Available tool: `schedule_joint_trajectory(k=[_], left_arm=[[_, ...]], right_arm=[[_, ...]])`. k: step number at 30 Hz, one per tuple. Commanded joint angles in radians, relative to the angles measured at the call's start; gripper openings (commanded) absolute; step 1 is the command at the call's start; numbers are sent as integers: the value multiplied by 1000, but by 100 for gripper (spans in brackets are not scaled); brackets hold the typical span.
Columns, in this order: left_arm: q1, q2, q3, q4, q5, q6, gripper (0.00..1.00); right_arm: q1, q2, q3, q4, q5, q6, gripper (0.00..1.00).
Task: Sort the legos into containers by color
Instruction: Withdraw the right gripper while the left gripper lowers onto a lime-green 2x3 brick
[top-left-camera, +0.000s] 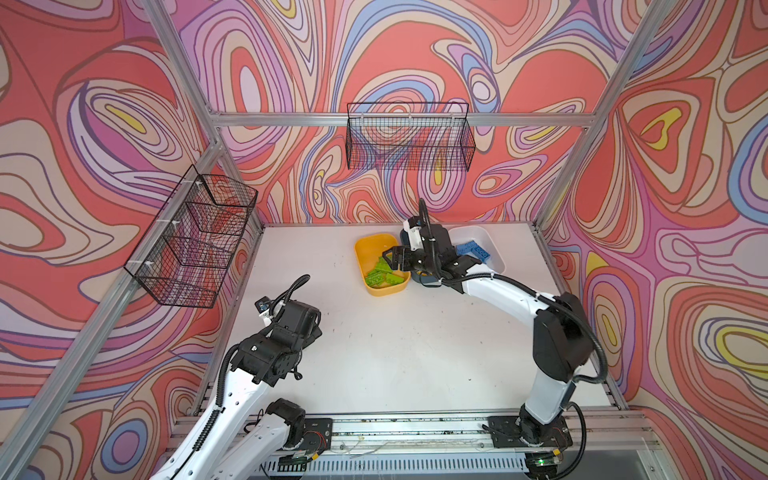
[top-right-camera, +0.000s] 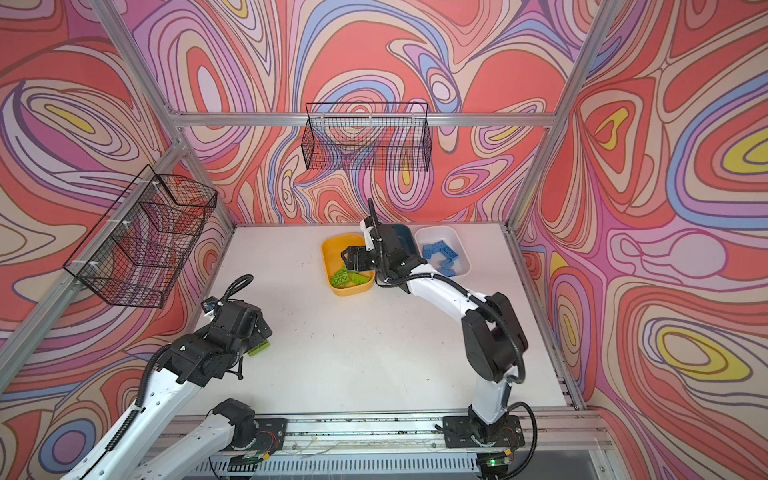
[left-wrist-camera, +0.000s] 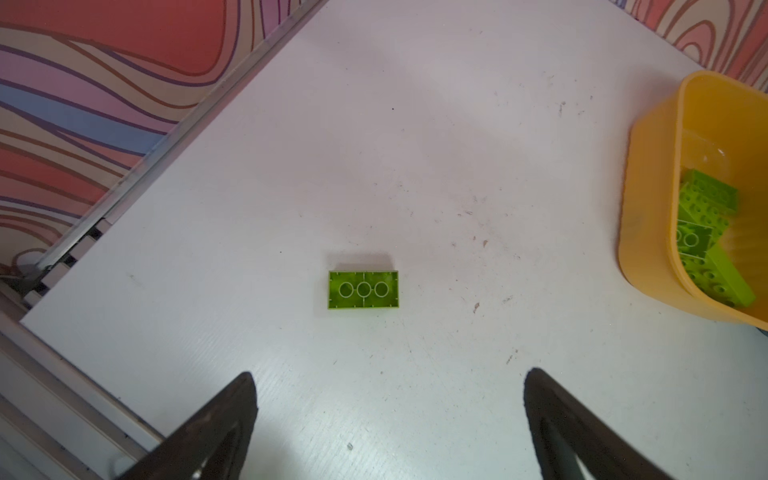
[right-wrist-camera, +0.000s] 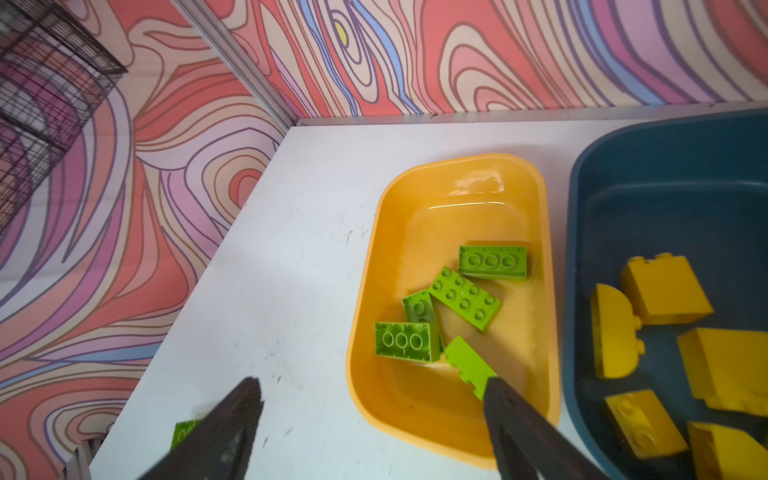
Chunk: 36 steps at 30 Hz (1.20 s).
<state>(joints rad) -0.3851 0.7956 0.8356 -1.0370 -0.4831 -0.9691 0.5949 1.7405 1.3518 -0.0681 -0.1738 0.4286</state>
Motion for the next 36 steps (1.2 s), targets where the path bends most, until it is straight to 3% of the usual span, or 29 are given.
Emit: schedule_joint_trajectory(k=[1, 6, 11, 15, 18, 24, 36], left_arm=[[70, 38, 19, -65, -19, 37, 100], [176, 111, -6, -35, 16, 79, 100], [226, 202, -54, 10, 39, 56, 100], [238, 287, -102, 101, 82, 73, 100], [239, 345, -126, 189, 104, 153, 100], [239, 362, -187, 317, 156, 191, 100], [281, 527, -158, 402, 283, 253, 98]], right_arm=[[-1, -125, -180, 144, -20, 46, 88], [0, -285, -491, 305, -49, 104, 88], [0, -348, -658, 378, -75, 138, 87], [0, -354, -694, 416, -112, 157, 87], [2, -353, -704, 441, -135, 168, 87], [2, -355, -731, 478, -157, 184, 86], [2, -362, -736, 487, -165, 192, 86]])
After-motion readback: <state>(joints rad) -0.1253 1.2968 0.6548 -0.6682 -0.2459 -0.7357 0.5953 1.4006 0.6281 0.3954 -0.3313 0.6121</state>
